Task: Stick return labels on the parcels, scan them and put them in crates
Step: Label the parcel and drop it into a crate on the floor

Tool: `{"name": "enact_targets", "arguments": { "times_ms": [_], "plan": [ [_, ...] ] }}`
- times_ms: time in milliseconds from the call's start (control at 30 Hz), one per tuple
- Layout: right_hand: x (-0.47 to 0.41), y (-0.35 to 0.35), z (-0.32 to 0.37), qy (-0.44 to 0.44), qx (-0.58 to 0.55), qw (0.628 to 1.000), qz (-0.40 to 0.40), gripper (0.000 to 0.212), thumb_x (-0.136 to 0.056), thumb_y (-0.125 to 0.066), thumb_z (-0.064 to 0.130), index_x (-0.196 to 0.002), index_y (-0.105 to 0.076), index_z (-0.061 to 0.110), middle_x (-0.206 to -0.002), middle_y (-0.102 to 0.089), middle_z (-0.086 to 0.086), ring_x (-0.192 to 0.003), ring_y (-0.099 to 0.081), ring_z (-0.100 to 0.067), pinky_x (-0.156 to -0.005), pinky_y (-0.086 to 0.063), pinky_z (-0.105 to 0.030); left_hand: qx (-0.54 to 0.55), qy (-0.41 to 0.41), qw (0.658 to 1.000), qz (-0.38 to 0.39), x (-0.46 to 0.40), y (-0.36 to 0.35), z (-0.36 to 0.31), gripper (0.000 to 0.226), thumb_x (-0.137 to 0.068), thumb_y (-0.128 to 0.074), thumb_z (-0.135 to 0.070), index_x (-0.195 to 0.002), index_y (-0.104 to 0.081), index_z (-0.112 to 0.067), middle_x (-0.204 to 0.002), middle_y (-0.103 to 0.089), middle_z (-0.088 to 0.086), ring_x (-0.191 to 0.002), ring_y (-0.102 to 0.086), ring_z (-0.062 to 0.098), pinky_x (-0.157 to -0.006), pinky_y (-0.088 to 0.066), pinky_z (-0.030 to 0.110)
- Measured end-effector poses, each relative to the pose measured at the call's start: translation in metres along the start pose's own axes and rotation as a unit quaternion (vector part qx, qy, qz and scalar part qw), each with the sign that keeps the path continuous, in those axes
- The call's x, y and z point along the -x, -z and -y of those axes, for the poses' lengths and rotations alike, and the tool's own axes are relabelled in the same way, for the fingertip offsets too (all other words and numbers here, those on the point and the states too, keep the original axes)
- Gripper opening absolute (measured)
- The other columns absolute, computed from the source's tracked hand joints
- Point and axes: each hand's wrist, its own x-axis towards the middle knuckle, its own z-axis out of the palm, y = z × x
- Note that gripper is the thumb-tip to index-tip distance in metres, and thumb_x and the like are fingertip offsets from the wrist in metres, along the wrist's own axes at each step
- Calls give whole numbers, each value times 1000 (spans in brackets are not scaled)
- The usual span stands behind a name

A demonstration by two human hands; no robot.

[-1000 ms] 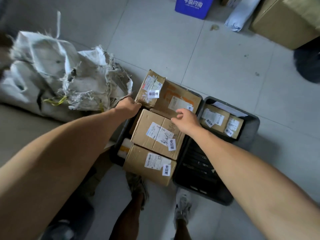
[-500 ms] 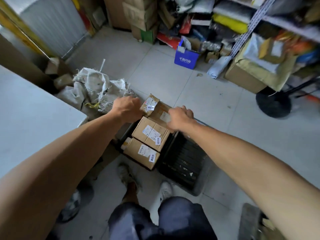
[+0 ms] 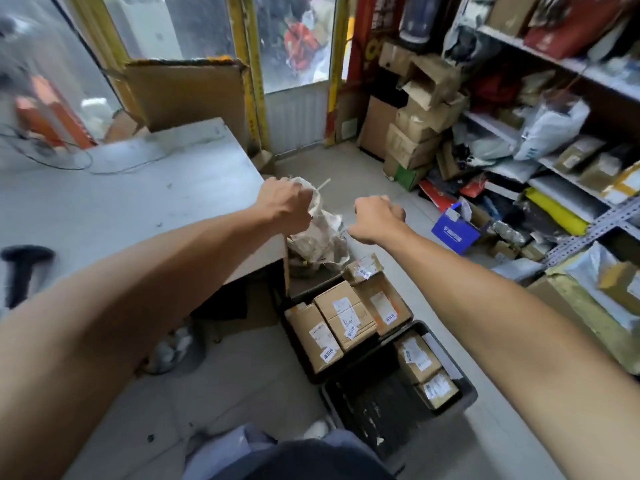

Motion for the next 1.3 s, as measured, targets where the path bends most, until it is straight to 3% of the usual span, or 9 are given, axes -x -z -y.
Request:
{"name": "enact_targets", "arguments": {
  "times_ms": [67,200,367,500,567,800,933,1067,1300],
  "plan": [
    [-2,18,37,31,-12,999,-27,20,-86,-56,21,-104,-60,16,-122,-62,-11,-122,-49,-33,-89,-44,-38,-1,35,999,-12,21,11,32,30,-87,-51,-19,-112,-67,-18,-114,-70,6,-107,-65,31,-81,-45,35],
    [-2,49,126,84,-92,990,-63,28,-89,-60,32,-113,-65,19,-123,-63,-8,-122,-51,-32,-89,-44,-38,30,142,989,-21,75,27,108,35,-92,-47,-18,-122,-65,-15,-117,-68,9,-103,-63,30,-73,-47,34],
    [15,76,246,174,-126,974,-72,38,-91,-61,37,-125,-63,22,-130,-61,-6,-127,-50,-30,-94,-43,-39,78,261,962,-26,154,34,197,38,-94,-52,-31,-128,-62,-16,-131,-64,10,-117,-60,33,-92,-53,41],
    [35,85,340,243,-113,958,-107,35,-88,-64,40,-119,-67,23,-119,-66,-4,-113,-56,-26,-81,-45,-36,104,339,935,-23,216,39,259,44,-91,-55,-36,-131,-58,-18,-135,-61,9,-121,-57,32,-99,-50,44],
    [42,88,383,267,-120,950,-112,31,-87,-67,39,-114,-67,24,-111,-67,-1,-104,-57,-24,-77,-47,-34,101,363,926,-35,242,43,287,45,-90,-54,-36,-131,-58,-19,-134,-62,8,-121,-58,31,-99,-51,43],
    [67,104,527,362,-119,918,-111,31,-81,-63,49,-97,-66,23,-99,-66,-2,-97,-60,-25,-86,-55,-45,65,423,899,-89,334,53,382,45,-90,-54,-35,-133,-56,-22,-124,-67,6,-113,-62,32,-90,-53,40],
    [93,106,597,417,-128,894,-104,35,-81,-65,48,-103,-71,23,-110,-69,-3,-106,-62,-25,-88,-56,-41,82,480,868,-97,390,52,427,28,-88,-56,-34,-109,-65,-18,-114,-67,7,-107,-63,31,-84,-53,38],
    [120,100,657,463,-97,877,-84,29,-82,-64,44,-106,-70,27,-113,-69,-5,-117,-57,-29,-100,-49,-48,115,524,836,-118,447,43,463,36,-89,-56,-35,-117,-66,-16,-122,-67,9,-115,-61,31,-94,-54,42],
    [155,87,752,539,-78,836,-57,33,-85,-64,36,-115,-67,23,-116,-67,-2,-115,-57,-26,-85,-51,-36,107,606,778,-130,529,20,511,32,-94,-46,-23,-119,-65,-16,-124,-66,6,-111,-61,28,-92,-54,43]
  ]
}}
